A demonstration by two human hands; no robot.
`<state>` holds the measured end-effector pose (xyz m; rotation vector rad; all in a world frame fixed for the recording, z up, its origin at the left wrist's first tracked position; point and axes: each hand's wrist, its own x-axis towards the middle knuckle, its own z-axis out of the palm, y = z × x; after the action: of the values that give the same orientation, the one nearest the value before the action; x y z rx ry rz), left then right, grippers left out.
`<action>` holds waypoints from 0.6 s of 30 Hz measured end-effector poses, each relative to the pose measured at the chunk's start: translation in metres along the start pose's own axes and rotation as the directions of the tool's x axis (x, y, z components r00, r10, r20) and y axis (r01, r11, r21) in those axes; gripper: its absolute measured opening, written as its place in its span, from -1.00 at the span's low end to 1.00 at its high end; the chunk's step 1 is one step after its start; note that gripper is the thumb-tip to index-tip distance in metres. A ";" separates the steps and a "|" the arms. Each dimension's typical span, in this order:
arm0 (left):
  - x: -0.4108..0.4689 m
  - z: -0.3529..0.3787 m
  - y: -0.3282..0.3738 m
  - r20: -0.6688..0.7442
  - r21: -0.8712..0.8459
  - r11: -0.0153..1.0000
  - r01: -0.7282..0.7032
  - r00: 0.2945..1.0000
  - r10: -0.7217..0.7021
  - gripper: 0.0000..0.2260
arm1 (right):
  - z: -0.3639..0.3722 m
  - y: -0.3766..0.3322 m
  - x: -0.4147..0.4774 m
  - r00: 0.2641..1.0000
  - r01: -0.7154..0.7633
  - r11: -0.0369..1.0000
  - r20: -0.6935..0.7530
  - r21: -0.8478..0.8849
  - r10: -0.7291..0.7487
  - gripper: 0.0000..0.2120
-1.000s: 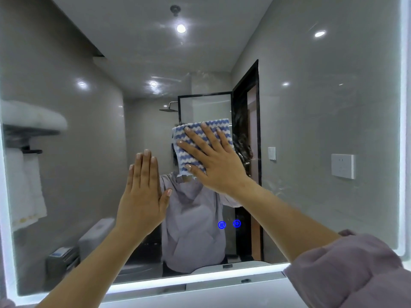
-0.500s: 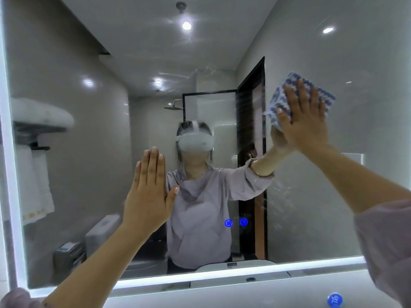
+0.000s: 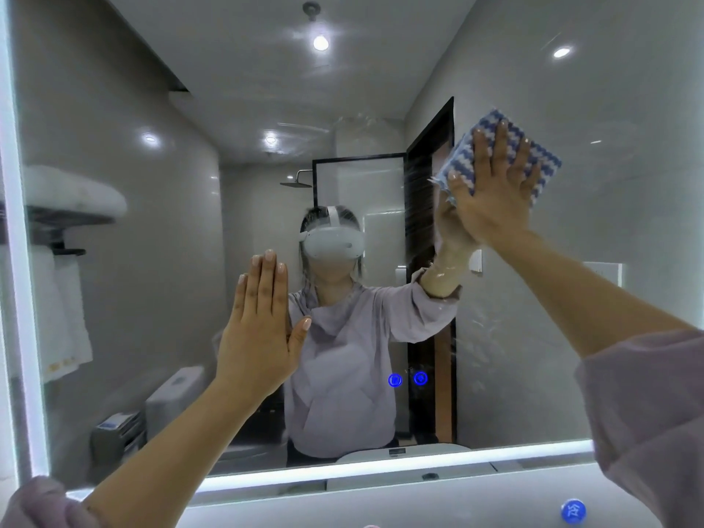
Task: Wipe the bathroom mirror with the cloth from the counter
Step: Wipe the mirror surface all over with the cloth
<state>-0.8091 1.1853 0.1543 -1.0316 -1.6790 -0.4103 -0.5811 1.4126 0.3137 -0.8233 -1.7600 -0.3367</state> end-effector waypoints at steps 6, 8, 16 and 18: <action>0.000 0.001 0.000 0.002 -0.004 1.000 0.001 1.000 -0.001 -0.32 | -0.001 -0.060 0.008 0.993 0.117 0.993 -0.013 0.030 -0.117 -0.30; 0.000 0.001 0.000 -0.004 -0.010 1.000 0.001 1.000 -0.001 -0.32 | 0.000 -0.084 0.011 0.983 0.181 0.983 -0.029 0.038 -0.180 -0.32; -0.001 0.001 0.001 -0.018 0.002 1.000 0.011 1.000 -0.011 -0.33 | 0.007 -0.199 -0.002 0.847 0.531 0.845 0.029 -0.056 -0.530 -0.39; -0.001 0.002 0.001 -0.016 0.012 1.000 0.019 1.000 -0.019 -0.33 | 0.008 -0.220 -0.010 0.792 0.610 0.791 0.059 -0.053 -0.607 -0.42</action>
<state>-0.8097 1.1868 0.1519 -1.0016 -1.6763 -0.4195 -0.7340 1.2564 0.3397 -0.2765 -2.0320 -0.8196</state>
